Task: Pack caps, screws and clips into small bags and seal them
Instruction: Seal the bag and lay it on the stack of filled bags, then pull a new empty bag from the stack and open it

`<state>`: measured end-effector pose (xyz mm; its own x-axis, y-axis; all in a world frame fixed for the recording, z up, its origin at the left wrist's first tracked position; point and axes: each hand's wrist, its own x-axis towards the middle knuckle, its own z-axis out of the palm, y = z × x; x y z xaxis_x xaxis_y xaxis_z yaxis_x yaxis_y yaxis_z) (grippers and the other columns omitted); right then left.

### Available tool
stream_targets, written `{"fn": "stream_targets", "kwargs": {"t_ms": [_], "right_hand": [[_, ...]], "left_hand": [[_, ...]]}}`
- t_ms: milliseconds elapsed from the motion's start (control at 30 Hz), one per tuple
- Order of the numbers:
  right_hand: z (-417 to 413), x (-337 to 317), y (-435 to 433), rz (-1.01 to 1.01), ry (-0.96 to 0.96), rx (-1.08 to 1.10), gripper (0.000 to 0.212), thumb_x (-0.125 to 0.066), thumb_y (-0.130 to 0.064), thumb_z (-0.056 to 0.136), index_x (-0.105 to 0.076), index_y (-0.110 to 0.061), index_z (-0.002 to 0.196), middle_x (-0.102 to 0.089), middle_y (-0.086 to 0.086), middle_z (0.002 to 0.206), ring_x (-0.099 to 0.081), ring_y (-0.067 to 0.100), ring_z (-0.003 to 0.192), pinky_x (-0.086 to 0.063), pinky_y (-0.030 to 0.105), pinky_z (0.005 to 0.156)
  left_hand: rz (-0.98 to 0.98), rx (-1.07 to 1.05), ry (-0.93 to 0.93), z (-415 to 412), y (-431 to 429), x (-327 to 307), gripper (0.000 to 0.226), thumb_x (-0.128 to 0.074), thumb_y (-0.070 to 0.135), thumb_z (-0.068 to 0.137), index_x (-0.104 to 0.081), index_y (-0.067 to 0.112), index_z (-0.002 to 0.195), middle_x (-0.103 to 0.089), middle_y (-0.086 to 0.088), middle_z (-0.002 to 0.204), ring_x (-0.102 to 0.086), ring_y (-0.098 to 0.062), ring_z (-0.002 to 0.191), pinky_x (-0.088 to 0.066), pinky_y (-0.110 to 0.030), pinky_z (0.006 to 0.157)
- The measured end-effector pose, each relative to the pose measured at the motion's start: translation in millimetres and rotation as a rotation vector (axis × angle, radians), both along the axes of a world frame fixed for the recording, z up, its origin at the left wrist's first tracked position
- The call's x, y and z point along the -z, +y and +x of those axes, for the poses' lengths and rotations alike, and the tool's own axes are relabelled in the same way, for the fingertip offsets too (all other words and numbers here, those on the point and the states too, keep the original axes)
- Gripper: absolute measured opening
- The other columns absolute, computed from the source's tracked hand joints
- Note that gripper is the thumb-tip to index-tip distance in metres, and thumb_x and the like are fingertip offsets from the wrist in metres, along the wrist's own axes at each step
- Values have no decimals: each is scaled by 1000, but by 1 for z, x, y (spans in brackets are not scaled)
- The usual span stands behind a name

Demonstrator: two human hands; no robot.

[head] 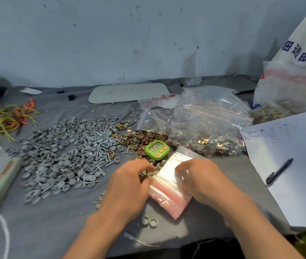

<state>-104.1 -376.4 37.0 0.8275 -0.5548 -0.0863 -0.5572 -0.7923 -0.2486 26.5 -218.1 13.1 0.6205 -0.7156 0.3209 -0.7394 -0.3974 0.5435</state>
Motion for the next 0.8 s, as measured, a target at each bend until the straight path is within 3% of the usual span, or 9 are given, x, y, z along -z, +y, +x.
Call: {"fn": "stream_targets", "kwargs": {"t_ms": [133, 200, 333, 433, 533, 600, 700, 800], "right_hand": [[2, 1, 1, -32, -31, 83, 11, -66, -18, 84, -73, -24, 89, -73, -4, 86, -69, 26, 87, -57, 33, 76], [5, 2, 2, -56, -16, 82, 8, -64, -16, 83, -70, -21, 81, -71, -3, 79, -68, 24, 79, -56, 32, 70], [3, 2, 6, -18, -55, 80, 8, -66, -33, 87, -67, -26, 84, -65, -9, 78, -62, 17, 77, -47, 29, 63], [3, 3, 12, -17, -26, 49, 8, -62, -24, 87, -70, -22, 87, -69, -2, 89, -66, 24, 85, -57, 34, 72], [3, 3, 13, 23, -47, 81, 12, -56, -19, 88, -67, -19, 82, -70, 0, 87, -65, 27, 86, -58, 37, 76], [2, 1, 11, 84, -112, 140, 16, -54, -19, 90, -64, -21, 78, -70, 0, 86, -65, 27, 88, -55, 36, 77], [0, -1, 8, 136, -235, 252, 19, -50, -19, 96, -60, -24, 80, -69, -2, 87, -62, 27, 88, -52, 39, 76], [1, -1, 5, 160, -308, 298, 16, -52, -19, 97, -64, -29, 98, -74, -3, 92, -65, 26, 94, -54, 42, 81]], "left_hand": [[-8, -3, -10, 3, 0, 3, 32, -72, 16, 87, -73, 40, 108, -66, 27, 117, -56, 7, 109, -43, -19, 103], [-15, 11, -19, 4, -4, 0, 33, -71, 15, 87, -72, 41, 108, -65, 29, 116, -55, 9, 110, -38, -14, 102], [-4, 20, -33, 3, -8, 0, 31, -71, 17, 87, -73, 39, 108, -64, 29, 115, -54, 8, 109, -32, -8, 97], [-24, 68, 16, -5, -12, 2, 23, -68, 30, 85, -76, 39, 105, -65, 29, 112, -58, 8, 108, -38, -10, 98], [11, 104, 67, -15, -16, 7, 27, -64, 44, 84, -74, 42, 109, -67, 28, 112, -61, 6, 95, -48, -19, 93], [37, 88, 93, -19, -19, 7, 31, -70, 43, 85, -70, 43, 116, -65, 28, 105, -61, 5, 88, -52, -25, 90], [36, 51, 98, -21, -21, 8, 46, -74, 38, 84, -61, 45, 128, -60, 28, 103, -59, 5, 91, -53, -26, 90], [80, 76, 74, -22, -22, 10, 39, -66, 36, 91, -61, 44, 129, -62, 25, 110, -57, 5, 92, -52, -26, 93]]}}
